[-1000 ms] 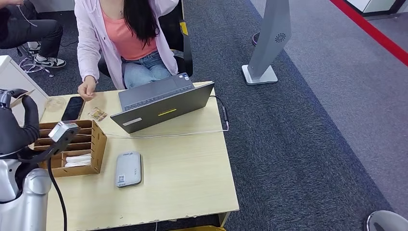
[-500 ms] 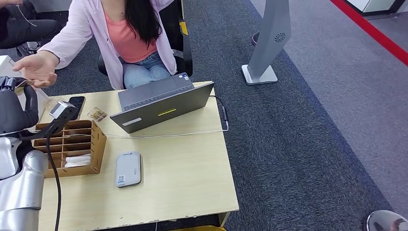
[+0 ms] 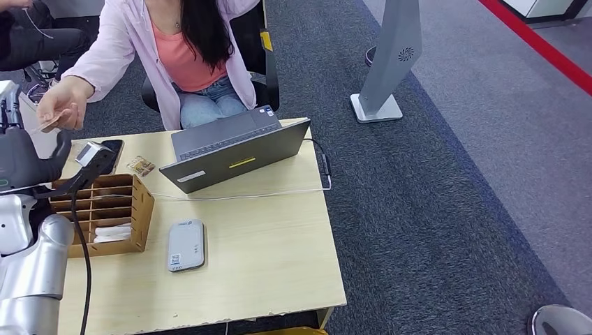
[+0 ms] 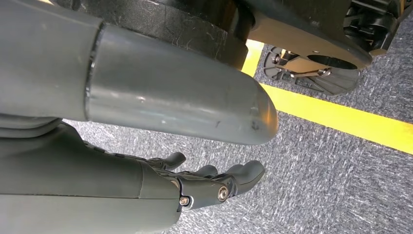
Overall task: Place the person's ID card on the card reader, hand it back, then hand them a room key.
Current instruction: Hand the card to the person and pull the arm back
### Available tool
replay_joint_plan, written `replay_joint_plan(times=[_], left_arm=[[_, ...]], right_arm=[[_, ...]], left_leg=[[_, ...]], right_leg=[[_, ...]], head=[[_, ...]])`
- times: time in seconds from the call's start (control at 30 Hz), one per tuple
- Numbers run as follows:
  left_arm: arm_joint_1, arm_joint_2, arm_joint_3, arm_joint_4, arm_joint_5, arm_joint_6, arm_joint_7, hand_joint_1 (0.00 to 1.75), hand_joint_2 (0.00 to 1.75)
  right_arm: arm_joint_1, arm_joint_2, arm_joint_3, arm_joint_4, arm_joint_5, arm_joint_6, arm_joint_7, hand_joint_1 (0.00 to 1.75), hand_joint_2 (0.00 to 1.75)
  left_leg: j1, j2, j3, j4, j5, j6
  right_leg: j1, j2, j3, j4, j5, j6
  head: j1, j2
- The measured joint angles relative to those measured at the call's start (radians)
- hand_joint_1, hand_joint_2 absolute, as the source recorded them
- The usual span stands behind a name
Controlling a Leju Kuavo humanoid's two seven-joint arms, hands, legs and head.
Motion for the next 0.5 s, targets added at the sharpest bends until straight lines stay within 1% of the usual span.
replay_joint_plan(times=[0.1, 0.23, 0.33, 0.4, 0.5], left_arm=[[0.004, -0.004, 0.0, 0.001, -0.001, 0.0, 0.0, 0.0, 0.0], [0.026, -0.014, -0.001, -0.014, 0.023, -0.005, -0.012, 0.0, 1.75], [0.081, -0.03, -0.012, -0.081, 0.065, -0.024, -0.046, 0.0, 1.75], [0.141, -0.043, -0.034, -0.161, 0.069, -0.035, -0.056, 0.0, 1.75], [0.231, -0.057, -0.076, -0.281, 0.056, -0.044, -0.048, 0.0, 1.75]], right_arm=[[0.0, 0.0, 0.0, 0.0, -0.001, 0.0, 0.0, 0.0, 0.0], [0.001, 0.0, -0.001, 0.0, -0.002, -0.001, 0.0, 0.0, 0.0], [0.002, 0.0, -0.005, 0.0, -0.009, -0.005, 0.0, 0.0, 0.0], [0.002, 0.0, -0.011, 0.0, -0.015, -0.01, 0.0, 0.0, 0.0], [0.003, 0.0, -0.025, 0.0, -0.02, -0.017, 0.0, 0.0, 0.0]], left_leg=[[0.0, 0.0, 0.0, 0.0, 0.0, 0.0], [0.0, 0.0, 0.0, 0.0, 0.0, 0.0], [0.0, 0.001, 0.0, 0.0, 0.0, 0.0], [-0.001, 0.001, 0.0, 0.0, 0.0, 0.0], [-0.001, 0.001, -0.001, 0.0, -0.001, 0.001]], right_leg=[[0.0, 0.0, 0.0, 0.0, 0.0, 0.0], [0.0, 0.0, 0.0, 0.0, 0.0, 0.0], [0.0, 0.0, 0.0, 0.0, 0.0, 0.0], [0.0, 0.001, 0.0, 0.0, 0.0, 0.0], [0.0, 0.001, -0.001, -0.001, 0.0, 0.0]], head=[[0.0, 0.0], [0.0, 0.0], [0.0, 0.0], [-0.001, 0.0], [0.0, 0.0]])
